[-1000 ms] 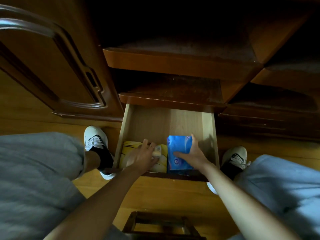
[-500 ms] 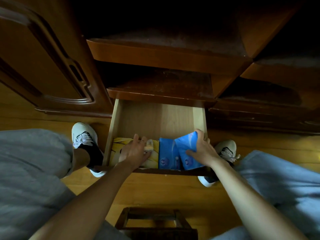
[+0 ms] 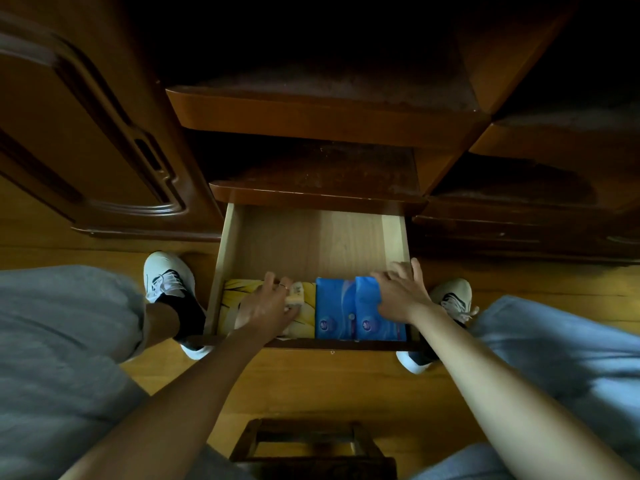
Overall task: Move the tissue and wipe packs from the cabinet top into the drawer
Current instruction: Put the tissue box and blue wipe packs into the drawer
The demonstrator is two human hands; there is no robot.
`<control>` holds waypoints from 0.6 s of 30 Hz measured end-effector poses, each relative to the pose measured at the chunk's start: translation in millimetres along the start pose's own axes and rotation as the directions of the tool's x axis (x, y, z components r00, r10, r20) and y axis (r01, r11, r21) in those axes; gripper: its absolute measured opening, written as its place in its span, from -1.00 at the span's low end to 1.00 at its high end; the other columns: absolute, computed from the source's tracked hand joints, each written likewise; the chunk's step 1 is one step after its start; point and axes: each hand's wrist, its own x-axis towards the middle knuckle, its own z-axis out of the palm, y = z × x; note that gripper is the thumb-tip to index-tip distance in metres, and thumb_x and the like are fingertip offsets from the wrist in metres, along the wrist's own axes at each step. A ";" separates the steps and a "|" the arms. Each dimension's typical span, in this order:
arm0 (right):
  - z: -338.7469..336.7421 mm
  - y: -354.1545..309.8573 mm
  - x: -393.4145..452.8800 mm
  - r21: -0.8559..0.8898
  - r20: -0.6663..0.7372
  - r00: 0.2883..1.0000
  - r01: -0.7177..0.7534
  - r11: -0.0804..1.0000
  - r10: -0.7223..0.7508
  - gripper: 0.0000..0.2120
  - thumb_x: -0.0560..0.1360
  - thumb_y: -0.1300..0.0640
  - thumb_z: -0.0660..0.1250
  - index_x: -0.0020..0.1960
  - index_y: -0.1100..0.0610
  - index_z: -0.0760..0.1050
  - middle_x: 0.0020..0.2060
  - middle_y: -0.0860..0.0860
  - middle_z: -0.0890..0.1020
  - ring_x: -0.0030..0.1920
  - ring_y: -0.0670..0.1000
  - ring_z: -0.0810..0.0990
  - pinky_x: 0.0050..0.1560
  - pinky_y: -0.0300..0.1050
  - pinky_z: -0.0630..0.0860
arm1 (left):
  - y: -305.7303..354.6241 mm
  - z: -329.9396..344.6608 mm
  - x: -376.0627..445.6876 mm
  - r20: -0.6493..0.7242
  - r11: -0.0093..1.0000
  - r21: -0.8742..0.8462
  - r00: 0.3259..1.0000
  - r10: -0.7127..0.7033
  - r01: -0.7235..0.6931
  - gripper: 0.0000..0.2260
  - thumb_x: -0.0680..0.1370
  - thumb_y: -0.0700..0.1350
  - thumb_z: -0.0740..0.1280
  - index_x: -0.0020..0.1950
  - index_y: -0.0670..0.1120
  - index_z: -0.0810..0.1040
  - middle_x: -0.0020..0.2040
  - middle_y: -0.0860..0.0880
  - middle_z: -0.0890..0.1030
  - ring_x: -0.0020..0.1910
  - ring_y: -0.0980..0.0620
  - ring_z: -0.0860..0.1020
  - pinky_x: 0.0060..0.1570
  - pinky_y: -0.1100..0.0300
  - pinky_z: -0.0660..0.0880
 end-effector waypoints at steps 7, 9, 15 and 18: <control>-15.4 0.1 10.5 -0.082 0.225 0.967 0.139 0.987 -0.118 0.26 0.23 -0.07 0.66 0.63 0.14 -0.09 0.57 0.21 0.26 0.60 0.19 0.17 0.59 0.30 -0.17 | 0.1 -5.1 -3.6 -0.019 1.000 0.015 1.000 0.016 -0.016 -0.59 0.46 0.25 0.33 0.19 0.09 0.38 0.08 -0.02 0.41 -0.26 0.06 0.52 -0.53 0.26 0.23; -20.9 -3.3 10.1 -0.113 0.246 0.958 0.180 0.977 -0.148 0.36 0.18 0.00 0.72 0.65 0.11 -0.15 0.57 0.23 0.24 0.58 0.24 0.20 0.59 0.24 0.02 | -0.9 -5.3 -4.0 -0.024 1.000 0.009 0.999 0.026 -0.026 -0.59 0.46 0.24 0.34 0.19 0.07 0.39 0.09 -0.03 0.41 -0.25 0.03 0.54 -0.52 0.25 0.25; -1.7 -3.8 17.1 -0.075 0.163 0.974 0.168 0.983 -0.154 0.12 0.33 0.15 0.64 0.64 0.14 -0.04 0.55 0.22 0.28 0.53 0.27 0.29 0.52 0.21 0.25 | 1.0 -5.6 -1.8 0.009 0.999 -0.032 1.000 -0.005 0.005 -0.56 0.49 0.24 0.33 0.28 0.11 0.33 0.18 -0.02 0.36 -0.10 0.02 0.54 -0.37 0.20 0.39; 16.4 -3.2 19.5 -0.064 0.133 0.981 0.152 0.986 -0.142 -0.01 0.45 0.20 0.53 0.64 0.13 -0.05 0.56 0.20 0.27 0.54 0.25 0.27 0.53 0.18 0.26 | 0.2 -6.8 -3.6 0.025 1.000 -0.016 1.000 -0.002 0.002 -0.57 0.50 0.25 0.31 0.28 0.12 0.32 0.17 -0.01 0.36 -0.09 0.01 0.55 -0.37 0.20 0.40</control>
